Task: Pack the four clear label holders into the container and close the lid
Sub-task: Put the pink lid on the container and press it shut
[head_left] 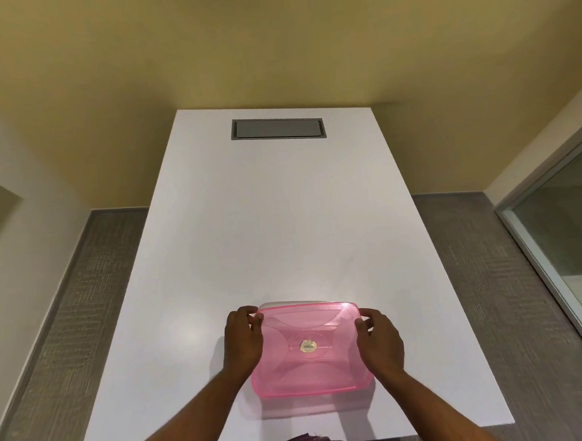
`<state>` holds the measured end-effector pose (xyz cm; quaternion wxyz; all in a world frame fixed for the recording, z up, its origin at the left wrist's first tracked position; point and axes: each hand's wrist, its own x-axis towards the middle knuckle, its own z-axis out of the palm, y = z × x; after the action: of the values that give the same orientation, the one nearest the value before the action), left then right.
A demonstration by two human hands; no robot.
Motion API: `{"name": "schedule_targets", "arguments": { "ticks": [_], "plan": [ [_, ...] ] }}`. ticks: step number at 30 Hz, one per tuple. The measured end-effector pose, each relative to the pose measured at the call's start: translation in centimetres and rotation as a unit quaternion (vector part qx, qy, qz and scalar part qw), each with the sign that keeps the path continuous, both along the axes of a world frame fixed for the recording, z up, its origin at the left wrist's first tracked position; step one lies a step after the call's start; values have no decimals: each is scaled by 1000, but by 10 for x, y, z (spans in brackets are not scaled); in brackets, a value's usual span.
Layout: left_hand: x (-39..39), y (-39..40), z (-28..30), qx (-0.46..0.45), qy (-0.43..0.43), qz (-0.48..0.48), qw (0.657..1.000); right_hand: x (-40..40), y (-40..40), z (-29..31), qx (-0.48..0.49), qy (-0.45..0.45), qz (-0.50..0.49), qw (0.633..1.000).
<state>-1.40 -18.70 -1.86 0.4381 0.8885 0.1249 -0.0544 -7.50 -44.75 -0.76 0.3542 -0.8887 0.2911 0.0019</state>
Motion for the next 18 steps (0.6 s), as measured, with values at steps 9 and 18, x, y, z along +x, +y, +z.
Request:
{"name": "schedule_targets", "arguments": {
  "ticks": [9,18],
  "plan": [
    [16,4,3,43,11,-28,999,-6,-2,-8,-15,-32,22,999],
    [21,2,-2,25,21,-39,999,-5,0,-20,-2,-30,21,999]
  ]
}}
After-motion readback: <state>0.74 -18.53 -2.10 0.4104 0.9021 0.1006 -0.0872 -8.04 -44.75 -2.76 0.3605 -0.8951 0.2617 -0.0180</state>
